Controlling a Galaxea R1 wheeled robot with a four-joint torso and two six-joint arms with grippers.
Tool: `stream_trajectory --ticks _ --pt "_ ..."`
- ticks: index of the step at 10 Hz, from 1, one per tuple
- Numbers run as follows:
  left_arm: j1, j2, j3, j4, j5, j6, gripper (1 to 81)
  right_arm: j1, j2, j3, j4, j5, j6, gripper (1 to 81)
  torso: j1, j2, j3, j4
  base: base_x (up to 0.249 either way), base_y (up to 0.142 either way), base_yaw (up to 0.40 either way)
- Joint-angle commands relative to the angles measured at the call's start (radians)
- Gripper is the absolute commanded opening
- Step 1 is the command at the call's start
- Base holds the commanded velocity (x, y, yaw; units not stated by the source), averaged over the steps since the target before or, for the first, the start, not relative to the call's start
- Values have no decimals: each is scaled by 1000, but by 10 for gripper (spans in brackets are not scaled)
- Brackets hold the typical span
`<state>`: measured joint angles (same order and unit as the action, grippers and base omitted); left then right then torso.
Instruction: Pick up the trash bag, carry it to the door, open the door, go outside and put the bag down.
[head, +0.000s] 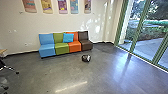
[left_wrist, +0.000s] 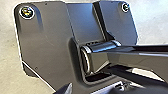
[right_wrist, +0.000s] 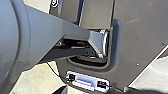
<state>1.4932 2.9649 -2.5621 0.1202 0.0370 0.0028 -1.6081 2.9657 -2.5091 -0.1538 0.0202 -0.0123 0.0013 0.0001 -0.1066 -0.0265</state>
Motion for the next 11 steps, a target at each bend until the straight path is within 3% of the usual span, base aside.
stream_trajectory --ticks 1,7,11 --pt "-35 5 6 10 63 6 811 27 11 12 -18 -66 -11 811 0 0 0 0 124 0 0" --pt "-37 2 6 10 63 6 811 27 11 10 -17 -65 -11 811 0 0 0 0 124 0 0" --pt "-37 2 6 10 63 6 811 24 12 7 -16 -60 -11 811 0 0 0 0 124 -63 0"
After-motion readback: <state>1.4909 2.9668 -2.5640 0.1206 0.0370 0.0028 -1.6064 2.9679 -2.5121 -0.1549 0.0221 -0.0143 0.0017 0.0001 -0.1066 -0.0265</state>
